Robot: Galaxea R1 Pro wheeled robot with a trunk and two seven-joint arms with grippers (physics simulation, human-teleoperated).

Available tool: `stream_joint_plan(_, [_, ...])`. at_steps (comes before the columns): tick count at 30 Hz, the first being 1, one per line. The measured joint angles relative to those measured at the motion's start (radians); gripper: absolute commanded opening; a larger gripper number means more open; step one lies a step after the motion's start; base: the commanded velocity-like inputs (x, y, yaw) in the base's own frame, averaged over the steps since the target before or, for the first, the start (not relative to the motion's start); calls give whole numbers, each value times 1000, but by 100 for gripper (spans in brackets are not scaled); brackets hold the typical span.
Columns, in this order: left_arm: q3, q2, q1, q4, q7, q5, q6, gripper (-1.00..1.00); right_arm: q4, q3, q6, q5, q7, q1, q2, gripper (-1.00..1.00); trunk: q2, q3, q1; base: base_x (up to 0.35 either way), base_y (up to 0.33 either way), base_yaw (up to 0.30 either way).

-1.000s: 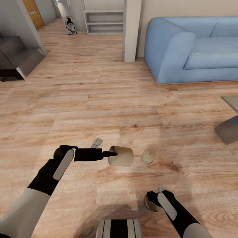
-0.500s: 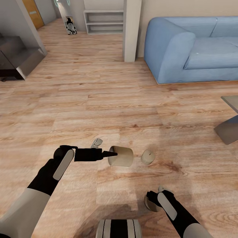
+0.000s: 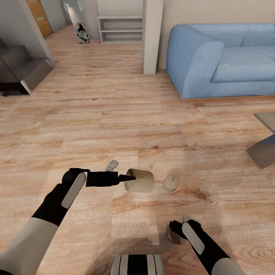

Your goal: Place each of the two pumpkins and all three candles from the living room inside a cabinet in the living room (use any cabinet), then make sure every cabinet is closed, and position the cauldron so it is next to a table in the living room.

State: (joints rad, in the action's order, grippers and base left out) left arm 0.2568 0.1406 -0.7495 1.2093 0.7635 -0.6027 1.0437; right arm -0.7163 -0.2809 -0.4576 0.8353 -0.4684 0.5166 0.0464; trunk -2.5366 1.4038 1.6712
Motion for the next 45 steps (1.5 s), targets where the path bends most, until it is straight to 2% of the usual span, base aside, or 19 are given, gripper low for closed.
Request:
stream_joint_plan(30, [0, 0, -1, -2, -14, 9, 0, -100, -26, -1, 1, 2, 9, -5, 7, -100, 7, -116, -13, 0, 0, 0])
stream_joint_plan(32, [0, 0, 0, -3, -15, 9, 0, -100, -43, 1, 2, 2, 10, -7, 7, -100, 7, -124, -14, 0, 0, 0])
stream_joint_plan(36, [1, 0, 0, -4, -38, 13, 0, -100, -136, 3, 3, 1, 9, -14, 8, -100, 8, -139, -16, 0, 0, 0])
stream_joint_plan(40, [1, 0, 0, -3, -82, 10, 1, -100, -215, 4, 0, 2, 8, -41, 24, -100, 9, -155, -18, 0, 0, 0])
stream_joint_plan(45, [1, 0, 0, -2, -99, 11, 1, -100, -258, 5, -3, 11, 11, -55, 48, -100, 11, -174, -20, 0, 0, 0])
